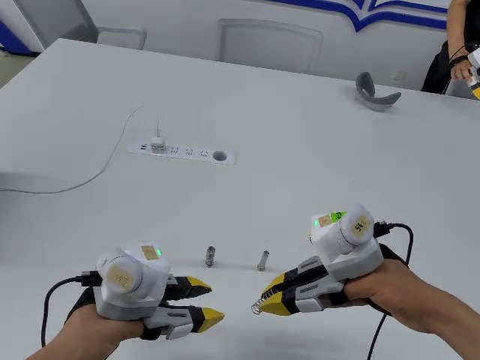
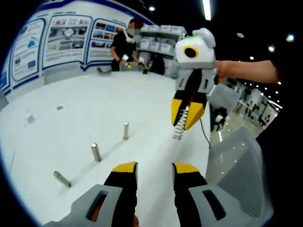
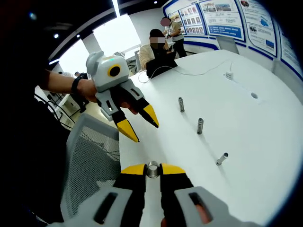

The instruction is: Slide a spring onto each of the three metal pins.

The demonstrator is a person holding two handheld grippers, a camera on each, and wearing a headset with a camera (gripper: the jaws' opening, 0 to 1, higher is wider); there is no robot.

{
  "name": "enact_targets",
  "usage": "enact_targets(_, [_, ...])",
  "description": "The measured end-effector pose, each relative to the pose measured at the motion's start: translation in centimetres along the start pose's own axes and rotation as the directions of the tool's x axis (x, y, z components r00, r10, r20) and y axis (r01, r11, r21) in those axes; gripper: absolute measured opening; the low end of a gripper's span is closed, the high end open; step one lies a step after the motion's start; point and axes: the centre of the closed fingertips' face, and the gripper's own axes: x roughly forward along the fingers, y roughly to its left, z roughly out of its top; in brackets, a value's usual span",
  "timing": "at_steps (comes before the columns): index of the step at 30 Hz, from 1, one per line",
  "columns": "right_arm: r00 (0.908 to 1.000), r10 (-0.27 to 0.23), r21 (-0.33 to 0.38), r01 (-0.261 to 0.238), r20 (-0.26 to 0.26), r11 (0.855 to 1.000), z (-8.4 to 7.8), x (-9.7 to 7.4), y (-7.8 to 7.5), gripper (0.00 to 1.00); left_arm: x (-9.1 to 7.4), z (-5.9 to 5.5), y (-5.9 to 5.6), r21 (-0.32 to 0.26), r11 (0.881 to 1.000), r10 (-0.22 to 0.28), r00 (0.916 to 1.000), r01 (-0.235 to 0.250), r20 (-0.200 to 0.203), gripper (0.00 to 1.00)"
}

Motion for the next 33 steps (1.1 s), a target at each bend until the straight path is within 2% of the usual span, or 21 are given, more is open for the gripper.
enact_targets(11, [0.9971, -0.069, 0.022, 0.07, -0.031, 0.997, -1.3, -0.4, -2.5, 0.12, -0.6, -0.6, 1.3, -0.049, 0.997, 0.059, 0.9982, -0.059, 0.005, 0.36])
enact_targets(14, [0.9955, -0.088, 0.049, 0.09, -0.035, 0.995, -1.5, -0.5, -3.3, 0.12, -0.8, -0.9, 1.9, -0.064, 0.995, 0.083, 0.9965, -0.083, 0.001, 0.4])
enact_targets(17, [0.9942, -0.103, 0.069, 0.105, -0.031, 0.992, -1.6, -0.5, -4.1, 0.12, -1.2, -1.3, 2.6, -0.088, 0.989, 0.117, 0.9931, -0.116, 0.0, 0.43])
enact_targets(26, [0.9856, -0.157, 0.064, 0.161, -0.062, 0.985, -1.9, -0.3, -6.4, 0.12, -2.3, -2.1, 4.0, -0.124, 0.979, 0.164, 0.9865, -0.163, -0.005, 0.49])
enact_targets(33, [0.9776, -0.192, 0.059, 0.197, -0.087, 0.979, -2.1, 0.0, -8.2, 0.12, -3.4, -2.7, 5.4, -0.154, 0.965, 0.214, 0.9768, -0.213, -0.007, 0.55])
